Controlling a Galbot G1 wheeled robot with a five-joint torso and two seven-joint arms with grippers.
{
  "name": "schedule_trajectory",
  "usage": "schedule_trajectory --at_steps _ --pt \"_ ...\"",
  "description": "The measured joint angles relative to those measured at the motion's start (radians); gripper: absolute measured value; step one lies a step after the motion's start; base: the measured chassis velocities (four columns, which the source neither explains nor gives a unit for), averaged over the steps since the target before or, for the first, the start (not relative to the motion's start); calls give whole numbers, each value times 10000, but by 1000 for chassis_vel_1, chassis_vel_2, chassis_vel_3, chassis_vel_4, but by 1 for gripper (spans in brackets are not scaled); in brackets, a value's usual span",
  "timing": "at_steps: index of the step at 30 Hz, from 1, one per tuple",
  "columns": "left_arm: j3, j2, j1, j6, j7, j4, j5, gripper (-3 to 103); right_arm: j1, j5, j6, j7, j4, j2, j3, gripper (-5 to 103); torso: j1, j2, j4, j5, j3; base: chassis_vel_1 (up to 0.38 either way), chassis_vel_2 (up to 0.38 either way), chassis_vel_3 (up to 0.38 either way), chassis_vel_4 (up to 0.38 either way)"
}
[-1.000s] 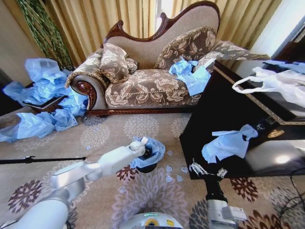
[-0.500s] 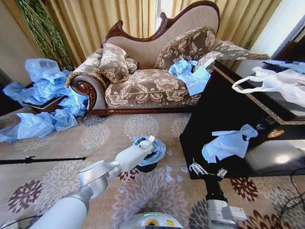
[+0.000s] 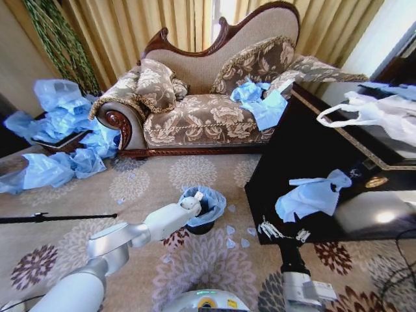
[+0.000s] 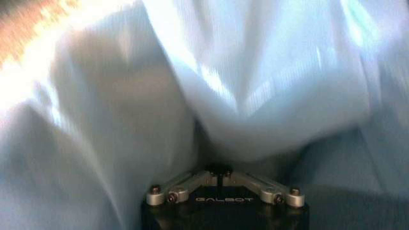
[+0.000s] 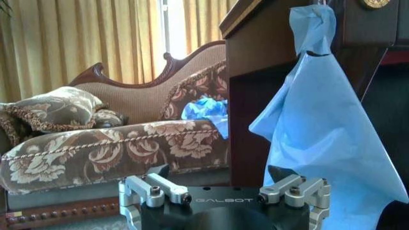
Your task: Place a garbage bag over the trash bin.
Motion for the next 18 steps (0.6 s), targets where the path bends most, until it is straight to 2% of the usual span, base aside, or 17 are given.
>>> schedule_trajectory --at_steps 1,4,8,12,14,18 --pt "0 0 0 0 0 0 0 0 0 0 0 0 0 0 0 100 0 0 0 0 0 0 0 0 0" --pt "-236 -656 -100 -290 57 459 135 0 0 0 0 0 0 0 0 100 1 0 -3 0 0 0 0 0 0" --pt "-237 -882 21 -271 33 252 23 0 0 0 0 0 0 0 1 100 0 0 -6 0 0 0 0 0 0" --pt "-17 -692 215 -110 -28 -37 -134 0 0 0 0 0 0 0 0 100 0 0 -4 -3 0 0 0 0 0" --pt "171 -274 359 13 -47 -219 -243 0 0 0 0 0 0 0 1 100 0 0 5 -1 0 0 0 0 0" --pt "76 -48 408 4 -53 -185 -261 0 0 0 0 0 0 0 0 100 0 0 6 -2 0 0 0 0 0"
